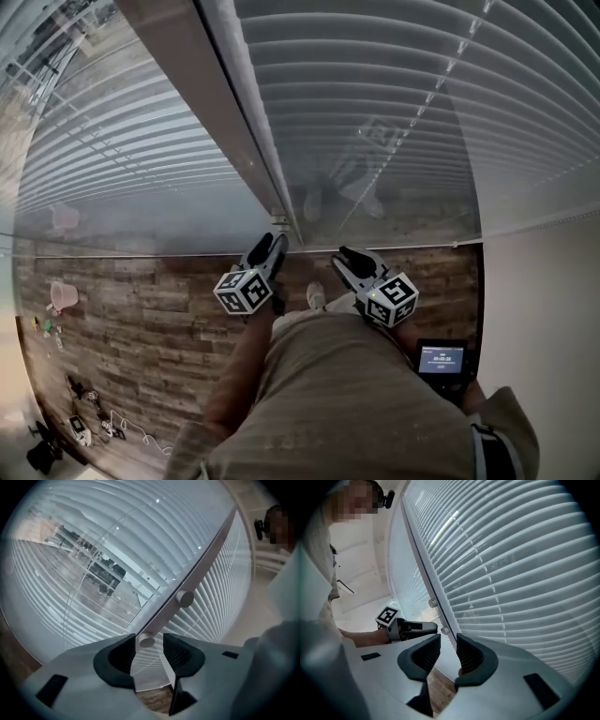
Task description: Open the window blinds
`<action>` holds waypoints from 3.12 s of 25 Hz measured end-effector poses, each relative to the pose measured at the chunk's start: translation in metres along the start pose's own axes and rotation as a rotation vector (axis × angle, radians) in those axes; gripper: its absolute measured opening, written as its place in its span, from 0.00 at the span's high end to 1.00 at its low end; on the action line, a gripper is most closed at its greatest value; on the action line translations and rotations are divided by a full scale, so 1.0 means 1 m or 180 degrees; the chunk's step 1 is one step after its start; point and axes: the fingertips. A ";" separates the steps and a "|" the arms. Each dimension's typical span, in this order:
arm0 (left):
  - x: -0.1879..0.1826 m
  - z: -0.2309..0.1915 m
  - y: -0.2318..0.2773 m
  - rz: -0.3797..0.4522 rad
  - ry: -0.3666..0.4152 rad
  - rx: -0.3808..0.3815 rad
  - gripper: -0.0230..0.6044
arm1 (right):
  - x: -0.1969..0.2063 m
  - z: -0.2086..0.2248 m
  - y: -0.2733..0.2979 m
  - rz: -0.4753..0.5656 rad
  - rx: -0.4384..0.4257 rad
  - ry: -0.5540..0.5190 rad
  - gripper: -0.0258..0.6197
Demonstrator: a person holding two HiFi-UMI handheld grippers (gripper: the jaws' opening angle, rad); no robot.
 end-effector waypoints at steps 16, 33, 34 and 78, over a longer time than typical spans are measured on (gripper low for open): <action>0.012 -0.012 0.033 -0.0306 0.0787 -0.0578 0.69 | -0.002 0.014 -0.002 0.0031 0.0112 0.0052 0.79; -0.009 -0.015 0.038 -0.0151 0.0698 -0.0623 0.65 | -0.018 0.012 0.001 0.0054 0.0190 -0.0139 0.79; -0.010 -0.017 0.037 -0.0136 0.0686 -0.0637 0.65 | -0.022 0.012 0.002 0.0060 0.0190 -0.0173 0.79; -0.001 -0.021 0.036 0.0472 -0.2676 0.1392 0.75 | -0.020 0.016 -0.004 0.0114 0.0277 -0.0240 0.81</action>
Point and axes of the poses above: the fingertips, and each gripper's own axes: y forward along the fingers, z to its right, x out of its underside, and after that the axes turned 4 degrees about -z, right-handed
